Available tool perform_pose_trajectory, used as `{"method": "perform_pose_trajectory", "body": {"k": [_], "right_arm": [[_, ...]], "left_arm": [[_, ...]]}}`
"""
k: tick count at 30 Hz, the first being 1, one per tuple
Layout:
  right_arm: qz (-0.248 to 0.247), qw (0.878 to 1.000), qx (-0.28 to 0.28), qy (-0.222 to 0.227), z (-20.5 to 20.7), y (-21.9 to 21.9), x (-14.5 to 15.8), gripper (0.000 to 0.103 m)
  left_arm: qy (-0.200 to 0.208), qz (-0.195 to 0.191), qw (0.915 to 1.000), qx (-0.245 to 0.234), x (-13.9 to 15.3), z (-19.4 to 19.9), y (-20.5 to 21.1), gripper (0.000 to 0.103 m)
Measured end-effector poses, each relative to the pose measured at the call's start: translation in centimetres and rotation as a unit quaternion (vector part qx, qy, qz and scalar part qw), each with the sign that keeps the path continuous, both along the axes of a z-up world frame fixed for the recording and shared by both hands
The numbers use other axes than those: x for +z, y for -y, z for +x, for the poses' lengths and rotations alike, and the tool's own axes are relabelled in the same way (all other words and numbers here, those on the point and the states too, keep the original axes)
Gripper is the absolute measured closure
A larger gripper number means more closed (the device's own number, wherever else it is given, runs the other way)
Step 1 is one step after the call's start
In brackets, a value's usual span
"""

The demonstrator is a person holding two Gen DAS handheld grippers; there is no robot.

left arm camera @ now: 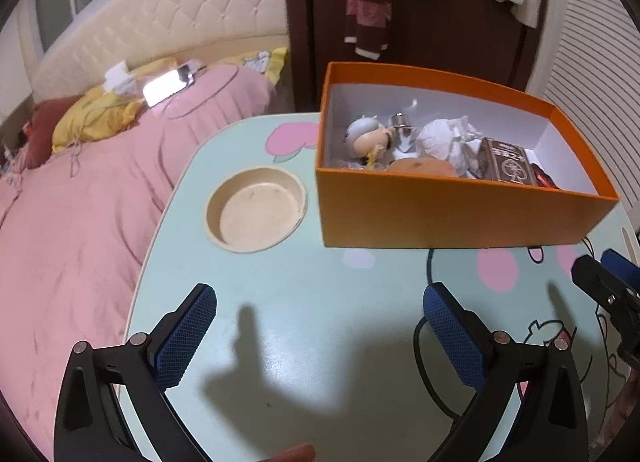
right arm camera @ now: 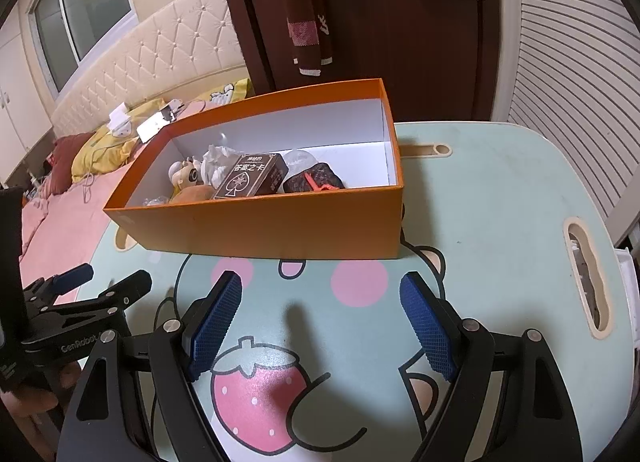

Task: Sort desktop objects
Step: 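Move both tools toward the orange box and lower the left tool inside, then set the white tissue bundle on the table with left tool while right tool reaches in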

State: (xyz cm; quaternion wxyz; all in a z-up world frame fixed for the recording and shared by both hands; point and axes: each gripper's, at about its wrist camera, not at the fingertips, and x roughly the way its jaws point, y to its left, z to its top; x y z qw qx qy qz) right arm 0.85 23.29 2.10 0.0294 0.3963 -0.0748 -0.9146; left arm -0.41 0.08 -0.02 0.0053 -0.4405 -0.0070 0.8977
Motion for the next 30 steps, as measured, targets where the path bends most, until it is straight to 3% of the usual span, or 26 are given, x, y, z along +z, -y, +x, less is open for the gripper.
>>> {"method": "perform_pose_trajectory", "body": {"k": [4, 6, 8, 9, 14, 16, 18, 19, 20, 22, 24, 25, 27, 30], "right_arm": [[-0.005, 1.000, 0.008, -0.001, 0.1, 0.0, 0.1, 0.021], [-0.008, 1.000, 0.014, -0.002, 0.2, 0.0, 0.2, 0.021], [-0.009, 0.999, 0.040, -0.010, 0.6, 0.5, 0.9, 0.021], [-0.011, 0.998, 0.053, -0.013, 0.8, 0.6, 1.2, 0.021], [-0.037, 0.995, 0.093, -0.013, 0.9, 0.1, 2.9, 0.021], [-0.053, 0.995, 0.084, -0.002, 0.4, -0.3, 4.2, 0.021], [-0.078, 0.995, 0.059, 0.021, -0.6, -1.1, 5.3, 0.021], [-0.093, 0.994, 0.048, 0.033, -1.3, -1.5, 5.8, 0.021], [-0.106, 0.992, 0.046, 0.040, -2.1, -1.9, 6.2, 0.021], [-0.111, 0.992, 0.046, 0.049, -2.6, -2.5, 6.6, 0.021], [-0.096, 0.994, 0.039, 0.036, -2.5, -2.7, 6.9, 0.021], [-0.087, 0.995, 0.035, 0.028, -2.3, -2.8, 7.1, 0.021], [-0.084, 0.996, 0.035, 0.019, -1.6, -3.2, 6.8, 0.021], [-0.100, 0.994, 0.036, 0.031, -1.3, -4.0, 6.1, 0.022]], "left_arm": [[0.016, 0.014, 0.9998, -0.007, -0.1, -1.3, -0.3, 0.002], [0.024, 0.021, 0.9994, -0.010, -0.1, -1.9, -0.4, 0.011], [0.029, 0.026, 0.9991, -0.015, 0.0, -2.4, -0.5, 0.028], [0.025, 0.025, 0.9992, -0.021, 0.4, -2.4, -0.5, 0.030], [-0.032, 0.110, 0.9905, -0.076, 6.7, 0.6, 1.3, 0.032], [-0.035, 0.117, 0.9869, -0.106, 8.5, -1.4, 0.7, 0.032], [-0.036, 0.110, 0.9840, -0.135, 10.4, -3.9, -0.7, 0.043], [-0.035, 0.103, 0.9832, -0.147, 11.2, -5.3, -1.8, 0.057], [-0.031, 0.101, 0.9820, -0.157, 11.2, -6.2, -2.4, 0.062], [-0.003, 0.104, 0.9793, -0.173, 10.2, -8.8, -3.8, 0.062], [0.044, 0.119, 0.9756, -0.179, 8.2, -12.1, -5.0, 0.062], [0.057, 0.110, 0.9772, -0.172, 7.0, -12.9, -5.6, 0.067], [0.062, 0.080, 0.9809, -0.166, 5.1, -13.6, -6.2, 0.079], [0.065, 0.072, 0.9811, -0.168, 4.0, -14.4, -7.2, 0.081]]}}
